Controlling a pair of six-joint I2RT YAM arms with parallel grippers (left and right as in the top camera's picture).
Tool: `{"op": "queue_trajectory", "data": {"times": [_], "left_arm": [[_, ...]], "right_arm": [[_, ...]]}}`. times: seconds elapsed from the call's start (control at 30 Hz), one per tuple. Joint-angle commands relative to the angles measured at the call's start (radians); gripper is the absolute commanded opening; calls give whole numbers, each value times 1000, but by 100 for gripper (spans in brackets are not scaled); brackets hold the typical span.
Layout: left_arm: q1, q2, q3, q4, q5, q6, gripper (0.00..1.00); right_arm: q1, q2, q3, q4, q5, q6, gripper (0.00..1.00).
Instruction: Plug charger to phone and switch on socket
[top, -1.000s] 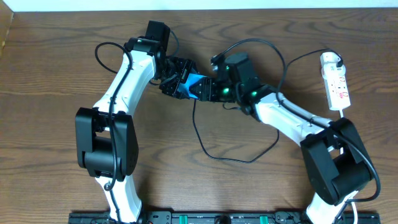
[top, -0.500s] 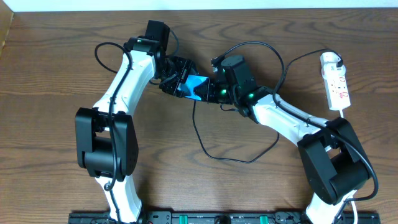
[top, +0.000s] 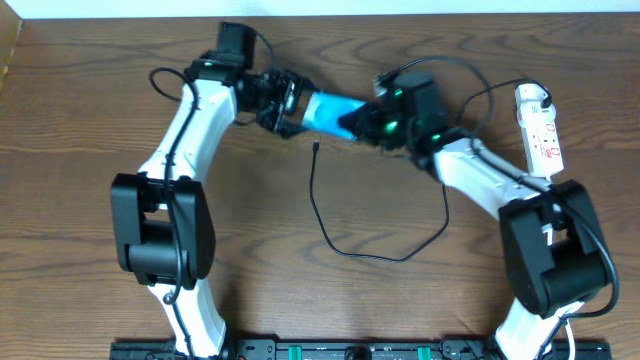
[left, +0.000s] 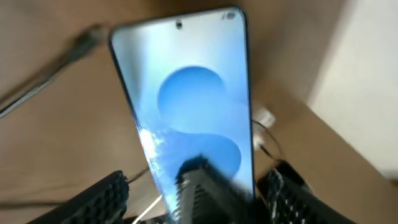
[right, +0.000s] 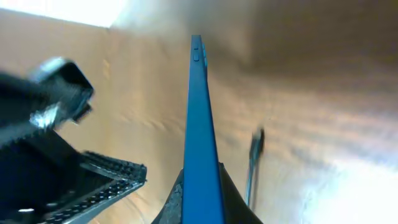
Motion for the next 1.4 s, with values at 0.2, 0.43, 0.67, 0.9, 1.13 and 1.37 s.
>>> {"op": "queue_trajectory", "data": {"times": [0.2,0.43,0.67,0.9,1.13,1.37], "left_arm": [[24,-16,6,300,317,83,72],[23,-17,6,340,257,63,72],[23,-16,6,408,183,14,68],[23,-16,6,418,168,14,43],[23,-16,6,420,126,-16,7],[28,-16,6,449,98,-14,7]], "right_arm": [[-82,-50,5,346,-106,475,1],[-30,-50,5,498,-11,693,2],[50,-50,5,429,8,767,1],[66,-50,5,425,8,829,2],[66,-50,5,430,-42,893,4],[61,-50,5,425,-46,887,33]]}}
